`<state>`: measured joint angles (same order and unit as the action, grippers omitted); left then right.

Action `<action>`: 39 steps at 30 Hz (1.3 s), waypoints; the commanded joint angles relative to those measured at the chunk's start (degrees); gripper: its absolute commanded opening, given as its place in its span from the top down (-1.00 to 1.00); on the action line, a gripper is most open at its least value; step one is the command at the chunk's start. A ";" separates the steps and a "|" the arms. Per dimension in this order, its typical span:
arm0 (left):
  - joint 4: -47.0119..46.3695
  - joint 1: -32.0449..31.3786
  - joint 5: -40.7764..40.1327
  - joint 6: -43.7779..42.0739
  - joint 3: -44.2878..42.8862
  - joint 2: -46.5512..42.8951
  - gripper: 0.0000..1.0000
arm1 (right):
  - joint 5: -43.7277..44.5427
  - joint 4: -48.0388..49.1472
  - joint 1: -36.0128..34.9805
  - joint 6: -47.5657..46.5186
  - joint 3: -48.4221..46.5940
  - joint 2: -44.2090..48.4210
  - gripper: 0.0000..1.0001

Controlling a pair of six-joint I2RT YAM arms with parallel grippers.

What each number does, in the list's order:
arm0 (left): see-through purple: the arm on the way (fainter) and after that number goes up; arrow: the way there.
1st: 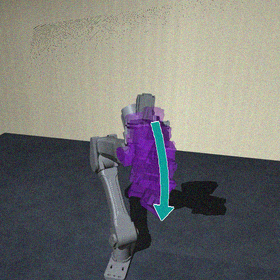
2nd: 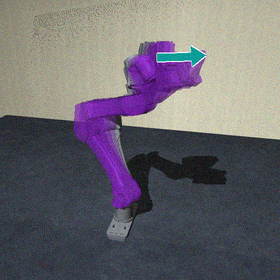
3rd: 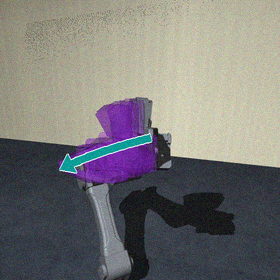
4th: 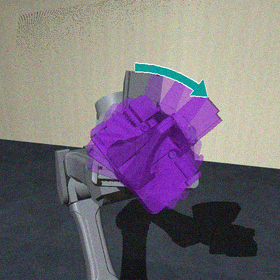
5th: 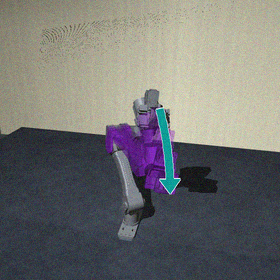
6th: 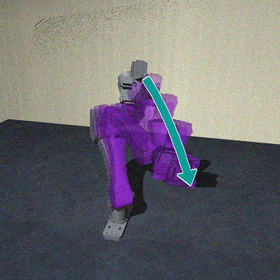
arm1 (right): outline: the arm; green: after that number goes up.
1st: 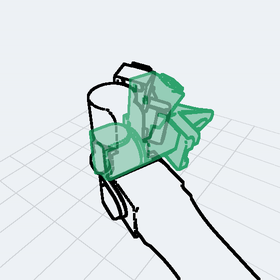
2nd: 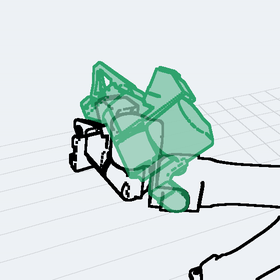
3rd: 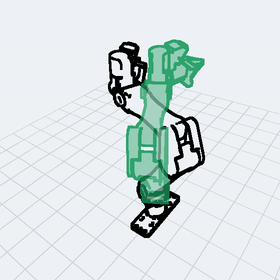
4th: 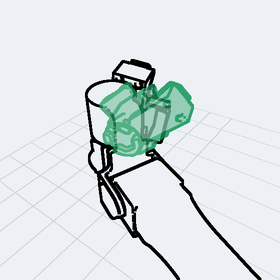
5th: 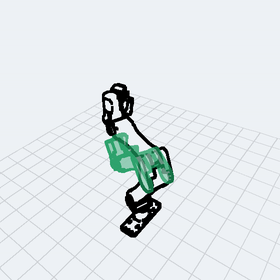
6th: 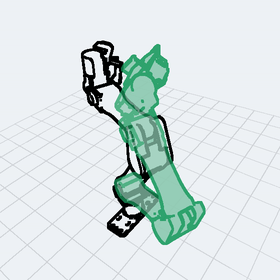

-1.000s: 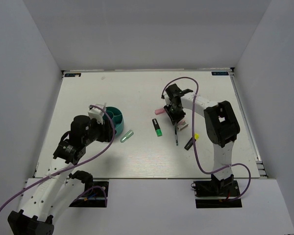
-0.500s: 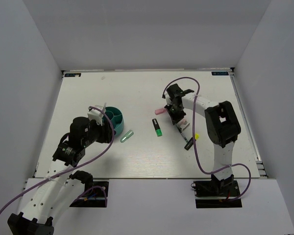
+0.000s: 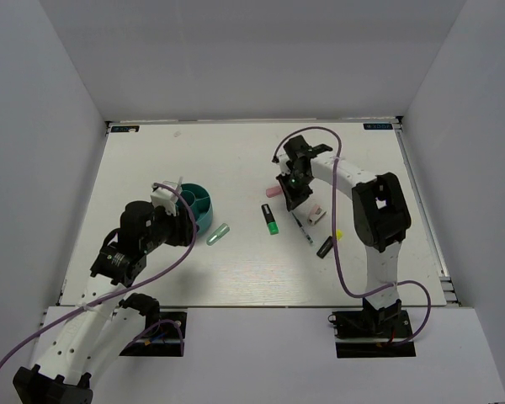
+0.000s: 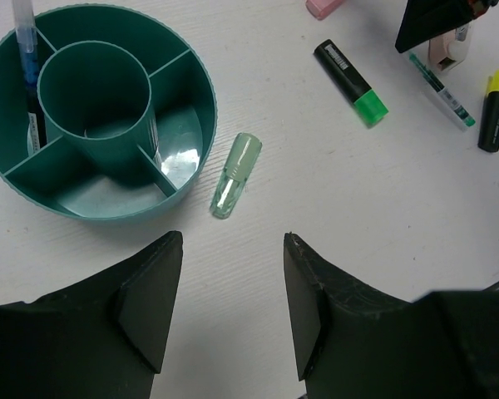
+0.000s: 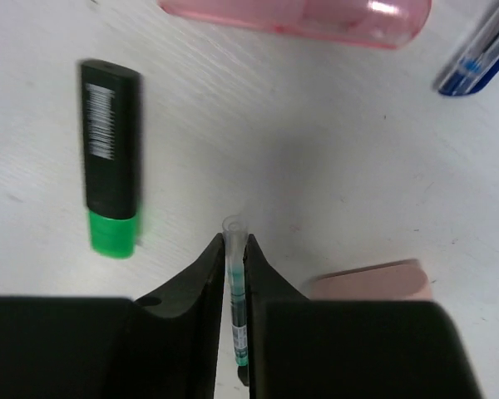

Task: Sort the stationery into containers
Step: Pick up the pen from the center of the board, then place the pen in the storage box.

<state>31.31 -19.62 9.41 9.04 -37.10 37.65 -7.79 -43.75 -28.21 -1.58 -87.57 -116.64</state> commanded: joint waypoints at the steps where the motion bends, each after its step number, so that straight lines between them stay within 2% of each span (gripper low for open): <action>1: -0.46 0.19 -0.80 -0.86 0.36 -0.91 -0.25 | -3.98 -2.83 -0.36 -0.17 -5.84 1.15 0.99; 6: -1.07 0.11 -2.47 -1.30 1.07 -2.23 -0.25 | -2.76 -8.80 -1.50 -2.98 -19.17 -0.95 1.00; 13: -0.64 0.19 -4.31 -1.92 1.24 -2.93 -0.25 | -6.96 -8.46 -1.67 -2.64 -26.41 -0.78 1.00; 19: -2.92 0.19 -15.09 -1.83 3.52 -7.41 -0.25 | -12.42 -4.60 -5.01 -3.85 -35.98 -1.05 1.00; 23: -4.41 0.11 -23.80 -1.92 5.55 -13.38 -0.25 | -15.32 1.19 -8.53 -6.06 -37.24 -0.17 1.00; 26: -4.68 0.11 -29.43 -2.01 6.86 -16.10 -0.25 | -18.22 6.91 -9.84 -5.80 -34.70 1.23 1.00; 30: -6.35 0.11 -36.99 -2.10 8.53 -19.88 -0.25 | -24.27 17.87 -12.30 -4.13 -32.75 1.15 1.00; 33: -6.52 0.11 -40.42 -2.27 8.97 -21.82 -0.25 | -25.95 22.72 -13.36 -2.81 -34.15 -0.51 1.00; 39: -6.17 0.19 -41.23 -2.80 8.89 -21.31 -0.25 | -27.71 34.33 -16.61 4.19 -39.95 -5.61 1.00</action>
<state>25.82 -19.62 -29.17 6.87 -28.40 15.99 -32.56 -20.16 -43.48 -2.59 -123.98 -120.11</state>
